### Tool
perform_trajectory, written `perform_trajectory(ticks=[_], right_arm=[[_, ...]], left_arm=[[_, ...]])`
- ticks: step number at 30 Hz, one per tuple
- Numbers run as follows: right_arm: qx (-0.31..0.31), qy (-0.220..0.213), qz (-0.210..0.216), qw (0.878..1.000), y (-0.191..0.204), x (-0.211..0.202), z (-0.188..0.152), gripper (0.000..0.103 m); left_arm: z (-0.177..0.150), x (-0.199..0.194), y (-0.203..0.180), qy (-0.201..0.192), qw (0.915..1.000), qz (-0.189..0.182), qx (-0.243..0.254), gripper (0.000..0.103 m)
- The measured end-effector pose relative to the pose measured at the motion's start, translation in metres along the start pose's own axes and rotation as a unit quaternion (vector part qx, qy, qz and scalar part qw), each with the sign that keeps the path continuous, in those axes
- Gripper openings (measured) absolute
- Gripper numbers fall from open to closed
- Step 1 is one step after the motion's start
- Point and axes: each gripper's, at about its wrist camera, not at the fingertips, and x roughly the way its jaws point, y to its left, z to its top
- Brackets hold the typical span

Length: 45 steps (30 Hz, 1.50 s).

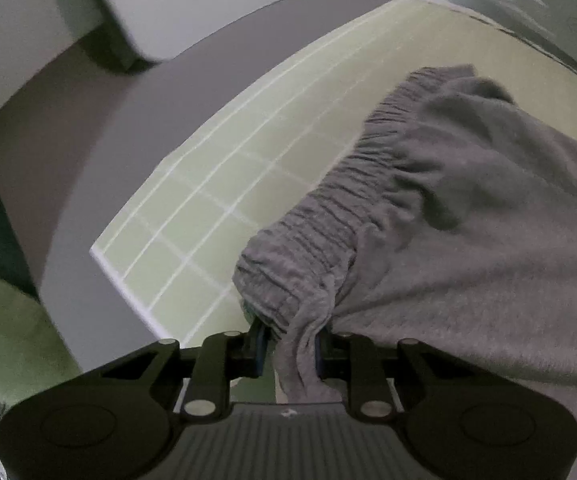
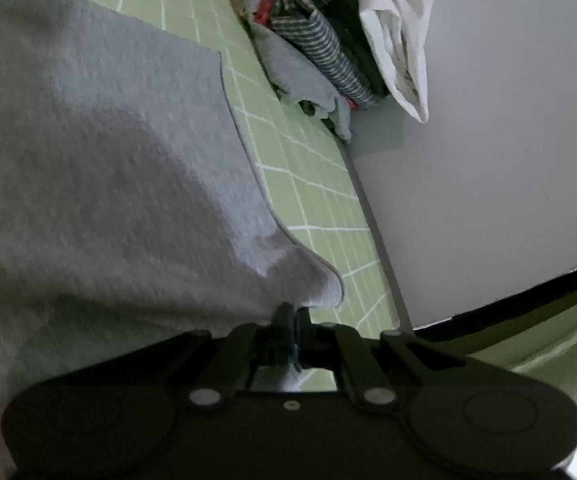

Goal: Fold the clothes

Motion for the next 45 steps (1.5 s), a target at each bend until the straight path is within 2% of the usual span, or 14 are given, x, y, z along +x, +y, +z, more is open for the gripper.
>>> perform_trajectory(ticks=[3,5,6,8,9,15,24,28,31,35,40,43,44,45], right_arm=[[-0.032,0.016,0.008,0.999,0.0,0.002,0.008,0.005],[-0.029,0.02,0.021,0.999,-0.006,-0.004,0.016,0.024],[-0.019,0.02,0.028,0.999,-0.01,-0.01,0.02,0.044],[0.018,0.016,0.046,0.999,-0.023,-0.024,0.031,0.072],[0.037,0.012,0.056,0.998,-0.027,-0.032,0.038,0.08],[0.098,-0.037,0.104,0.989,-0.016,-0.082,0.101,0.092],[0.117,-0.125,0.234,0.957,0.068,-0.176,0.231,0.094],[0.123,-0.16,0.322,0.925,0.114,-0.223,0.286,0.094],[0.142,-0.178,0.394,0.89,0.145,-0.257,0.326,0.095],[0.159,-0.158,0.48,0.848,0.192,-0.276,0.376,0.094],[0.168,-0.074,0.466,0.865,0.231,-0.278,0.403,0.081],[0.18,-0.069,0.455,0.87,0.229,-0.276,0.396,0.04],[0.18,-0.077,0.455,0.869,0.222,-0.275,0.391,0.011],[0.185,-0.088,0.456,0.866,0.211,-0.274,0.384,0.002]], left_arm=[[0.011,-0.016,-0.001,-0.016,0.9998,-0.007,0.004,0.043],[0.019,-0.028,-0.003,-0.03,0.9994,-0.012,0.008,0.063],[0.023,-0.034,-0.004,-0.037,0.9992,-0.014,0.01,0.074],[0.031,-0.046,-0.005,-0.051,0.9984,-0.019,0.014,0.079],[0.038,-0.049,-0.007,-0.057,0.998,-0.024,0.008,0.079],[0.087,-0.035,-0.034,-0.064,0.9969,-0.046,-0.001,0.083],[0.155,0.008,-0.087,-0.047,0.9967,-0.061,0.025,0.086],[0.182,0.034,-0.098,-0.039,0.9959,-0.072,0.039,0.087],[0.195,0.052,-0.102,-0.025,0.9949,-0.089,0.042,0.087],[0.207,0.067,-0.107,-0.021,0.9923,-0.115,0.04,0.087],[0.209,0.076,-0.11,0.0,0.9928,-0.115,0.033,0.087],[0.205,0.082,-0.109,0.01,0.9934,-0.11,0.029,0.086],[0.203,0.082,-0.108,0.009,0.9938,-0.108,0.027,0.086],[0.202,0.082,-0.108,0.008,0.9939,-0.107,0.029,0.085]])
